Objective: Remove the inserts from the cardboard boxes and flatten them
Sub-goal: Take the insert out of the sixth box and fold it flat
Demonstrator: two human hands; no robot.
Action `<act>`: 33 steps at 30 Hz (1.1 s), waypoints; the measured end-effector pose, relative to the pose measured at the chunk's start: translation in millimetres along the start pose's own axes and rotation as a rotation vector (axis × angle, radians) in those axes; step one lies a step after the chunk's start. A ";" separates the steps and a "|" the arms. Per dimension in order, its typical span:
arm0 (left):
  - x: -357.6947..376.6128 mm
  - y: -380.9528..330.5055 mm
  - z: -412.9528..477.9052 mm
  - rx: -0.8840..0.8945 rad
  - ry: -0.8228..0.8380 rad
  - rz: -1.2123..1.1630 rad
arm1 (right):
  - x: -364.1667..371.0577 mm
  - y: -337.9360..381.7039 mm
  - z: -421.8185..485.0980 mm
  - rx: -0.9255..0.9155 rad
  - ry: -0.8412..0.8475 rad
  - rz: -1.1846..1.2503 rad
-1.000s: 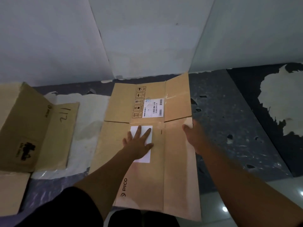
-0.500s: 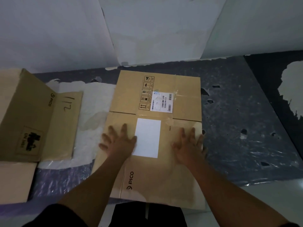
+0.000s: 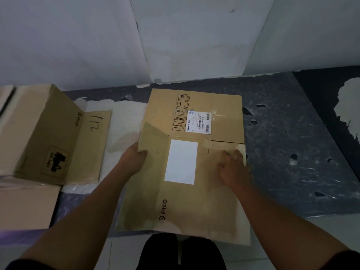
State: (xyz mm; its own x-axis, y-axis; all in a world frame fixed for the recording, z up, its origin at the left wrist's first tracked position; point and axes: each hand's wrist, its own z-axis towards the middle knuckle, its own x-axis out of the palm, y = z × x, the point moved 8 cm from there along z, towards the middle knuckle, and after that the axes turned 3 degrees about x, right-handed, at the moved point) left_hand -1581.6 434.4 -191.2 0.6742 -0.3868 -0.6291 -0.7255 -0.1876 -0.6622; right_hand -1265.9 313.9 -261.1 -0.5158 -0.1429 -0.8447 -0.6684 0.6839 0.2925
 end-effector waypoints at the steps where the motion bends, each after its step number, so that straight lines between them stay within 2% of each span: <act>1: 1.6 -4.1 -5.8 0.024 0.002 -0.011 | -9.5 -0.9 -2.8 0.043 -0.037 0.073; 4: -7.3 -14.3 -22.6 0.072 -0.106 0.013 | -43.9 -6.6 -13.9 0.150 -0.191 0.323; 8: -33.4 -28.3 -45.0 0.135 -0.242 0.005 | -85.2 21.2 -33.8 -0.045 -0.358 0.467; 15: -114.7 -35.2 -89.9 0.186 -0.452 -0.061 | -123.6 96.2 -77.0 -0.273 -0.247 0.665; 20: -188.3 -25.8 -129.2 0.204 -0.648 -0.063 | -160.9 172.3 -132.2 -0.520 -0.282 0.752; 23: -239.0 -13.5 -154.7 0.193 -0.775 -0.090 | -174.7 220.0 -167.9 -0.604 -0.270 0.804; 28: -322.8 24.9 -204.2 0.212 -0.919 -0.144 | -161.3 306.6 -231.3 -0.751 -0.205 0.785; 33: -403.0 89.6 -254.4 0.213 -0.987 -0.185 | -117.7 394.8 -307.4 -0.876 -0.146 0.837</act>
State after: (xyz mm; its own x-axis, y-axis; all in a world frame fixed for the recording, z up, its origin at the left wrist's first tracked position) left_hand -1953.5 343.7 106.6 0.6558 0.5652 -0.5004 -0.6240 0.0328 -0.7807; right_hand -1633.9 380.7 91.6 -0.9328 0.2311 -0.2766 -0.3230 -0.1956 0.9259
